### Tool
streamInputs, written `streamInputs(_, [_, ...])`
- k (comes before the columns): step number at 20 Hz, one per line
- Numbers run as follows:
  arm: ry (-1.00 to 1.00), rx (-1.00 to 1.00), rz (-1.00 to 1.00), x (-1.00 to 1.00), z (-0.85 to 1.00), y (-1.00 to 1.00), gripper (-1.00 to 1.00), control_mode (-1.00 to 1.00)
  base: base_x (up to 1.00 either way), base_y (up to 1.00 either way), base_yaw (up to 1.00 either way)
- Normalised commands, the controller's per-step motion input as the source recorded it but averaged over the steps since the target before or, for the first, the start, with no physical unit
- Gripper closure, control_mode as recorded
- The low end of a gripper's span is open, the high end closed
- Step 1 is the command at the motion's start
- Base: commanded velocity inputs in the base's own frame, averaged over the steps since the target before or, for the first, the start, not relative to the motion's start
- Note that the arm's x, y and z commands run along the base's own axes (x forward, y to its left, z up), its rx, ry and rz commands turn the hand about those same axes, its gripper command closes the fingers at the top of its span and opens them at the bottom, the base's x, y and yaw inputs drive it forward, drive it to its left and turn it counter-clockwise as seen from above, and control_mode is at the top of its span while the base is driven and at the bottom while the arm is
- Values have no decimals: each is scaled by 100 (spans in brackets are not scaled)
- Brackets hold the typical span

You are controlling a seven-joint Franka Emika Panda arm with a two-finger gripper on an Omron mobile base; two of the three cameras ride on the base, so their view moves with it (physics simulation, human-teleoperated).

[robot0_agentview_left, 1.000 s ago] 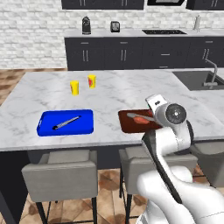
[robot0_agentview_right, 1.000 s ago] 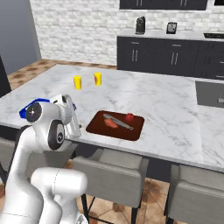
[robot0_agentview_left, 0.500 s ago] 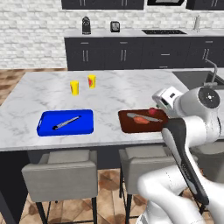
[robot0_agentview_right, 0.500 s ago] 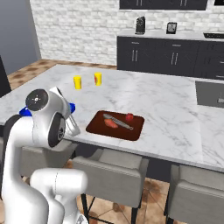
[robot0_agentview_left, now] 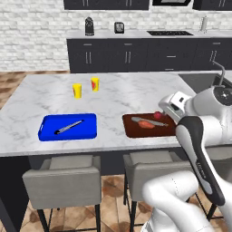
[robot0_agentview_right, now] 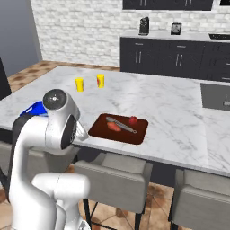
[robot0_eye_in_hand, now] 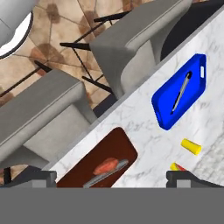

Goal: Gather the sweet potato and bell pepper from the fridge and place them on a tray on the dining counter. Then gather the steaks from the fridge and place them on the other tray.

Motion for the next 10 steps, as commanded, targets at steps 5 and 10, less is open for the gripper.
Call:
streamInputs(5, [-5,1,1,-6,-2,-4,-100,-100,0,0,0])
streamInputs(10, [-6,2,1,-7,0,0,-100,100,-17,0,0])
